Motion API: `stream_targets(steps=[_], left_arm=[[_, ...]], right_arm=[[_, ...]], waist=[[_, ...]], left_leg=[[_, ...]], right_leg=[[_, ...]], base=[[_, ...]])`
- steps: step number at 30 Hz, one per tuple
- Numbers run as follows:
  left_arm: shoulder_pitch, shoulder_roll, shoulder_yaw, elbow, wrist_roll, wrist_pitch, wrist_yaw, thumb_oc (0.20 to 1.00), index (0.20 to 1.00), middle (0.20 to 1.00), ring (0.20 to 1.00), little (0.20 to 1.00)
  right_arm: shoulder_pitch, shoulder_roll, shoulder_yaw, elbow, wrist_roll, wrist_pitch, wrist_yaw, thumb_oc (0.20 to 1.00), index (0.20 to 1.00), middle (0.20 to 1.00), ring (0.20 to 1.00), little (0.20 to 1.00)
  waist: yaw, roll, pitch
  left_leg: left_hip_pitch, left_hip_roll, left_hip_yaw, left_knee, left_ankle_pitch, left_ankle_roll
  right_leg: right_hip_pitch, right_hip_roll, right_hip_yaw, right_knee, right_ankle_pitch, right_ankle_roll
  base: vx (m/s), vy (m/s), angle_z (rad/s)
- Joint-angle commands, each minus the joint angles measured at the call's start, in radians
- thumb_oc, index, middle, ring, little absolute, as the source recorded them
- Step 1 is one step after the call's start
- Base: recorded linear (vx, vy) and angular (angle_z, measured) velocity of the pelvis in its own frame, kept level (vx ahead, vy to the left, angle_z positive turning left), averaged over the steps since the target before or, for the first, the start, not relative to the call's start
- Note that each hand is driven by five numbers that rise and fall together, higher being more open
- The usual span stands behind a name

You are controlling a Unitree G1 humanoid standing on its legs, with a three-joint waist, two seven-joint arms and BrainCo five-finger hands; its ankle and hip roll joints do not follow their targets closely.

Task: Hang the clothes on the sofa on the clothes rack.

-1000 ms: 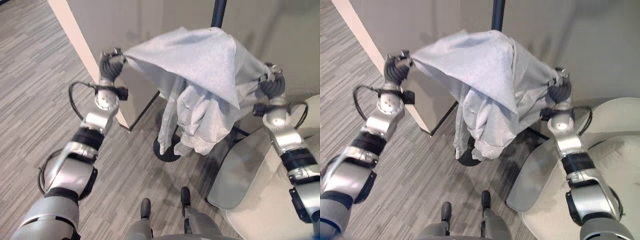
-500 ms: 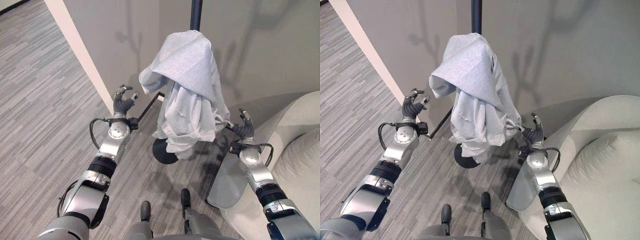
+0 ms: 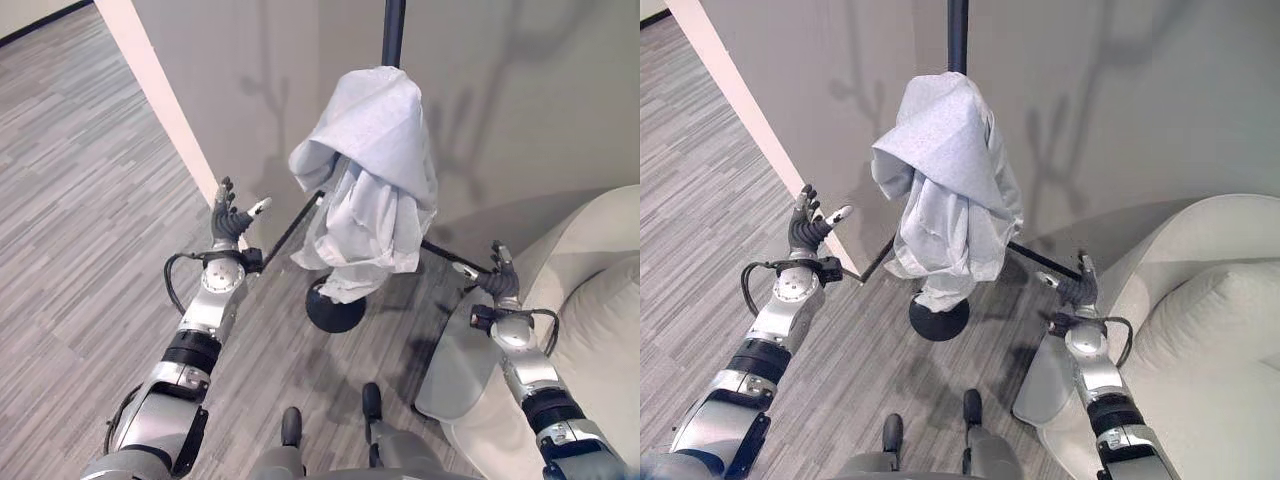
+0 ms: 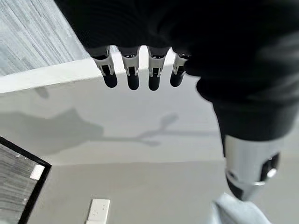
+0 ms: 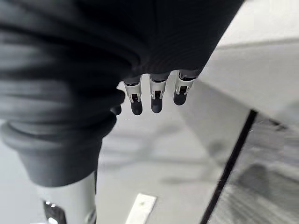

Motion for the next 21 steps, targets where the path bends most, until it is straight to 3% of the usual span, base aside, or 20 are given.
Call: stream_targets(steps=[1,8,13,21], left_arm=[[0.026,0.043,0.044,-0.009,0.035,-0.044,-0.034,1.0,1.0,1.0,1.0,1.0],[0.193,-0.002,0.107,-0.019,0.055,-0.044,-0.081,1.0,1.0,1.0,1.0,1.0],[0.271,-0.039,0.109,0.072,0.067,-0.042,-0.102,1.0,1.0,1.0,1.0,1.0],[0.361,-0.114,-0.032,0.417,0.237,-0.001,-0.233,1.0,1.0,1.0,1.0,1.0]], right_arm=[[0.035,-0.034,-0.033,0.011,0.001,-0.032,0.07,1.0,1.0,1.0,1.0,1.0],[0.139,0.015,0.02,0.057,0.017,-0.023,0.202,1.0,1.0,1.0,1.0,1.0],[0.155,0.076,0.038,0.153,0.047,-0.029,0.205,1.0,1.0,1.0,1.0,1.0],[0.174,0.146,0.018,0.437,0.071,0.017,0.191,1.0,1.0,1.0,1.0,1.0]], waist=[[0.01,0.008,-0.037],[0.015,0.008,-0.036],[0.021,0.015,-0.025],[0.021,0.034,-0.017]], left_leg=[[0.006,0.002,0.025,0.001,-0.092,-0.01],[0.021,0.001,0.028,0.001,-0.093,-0.011],[0.021,-0.003,0.032,0.001,-0.091,-0.008],[0.011,-0.016,0.039,0.001,-0.086,0.002]], right_leg=[[0.079,-0.083,-0.045,0.005,-0.095,0.118],[0.094,-0.09,-0.053,0.005,-0.097,0.117],[0.097,-0.097,-0.061,0.005,-0.09,0.119],[0.084,-0.109,-0.066,0.007,-0.077,0.124]], base=[[0.0,0.0,0.0],[0.0,0.0,0.0],[-0.02,0.016,0.0],[-0.02,0.047,0.01]])
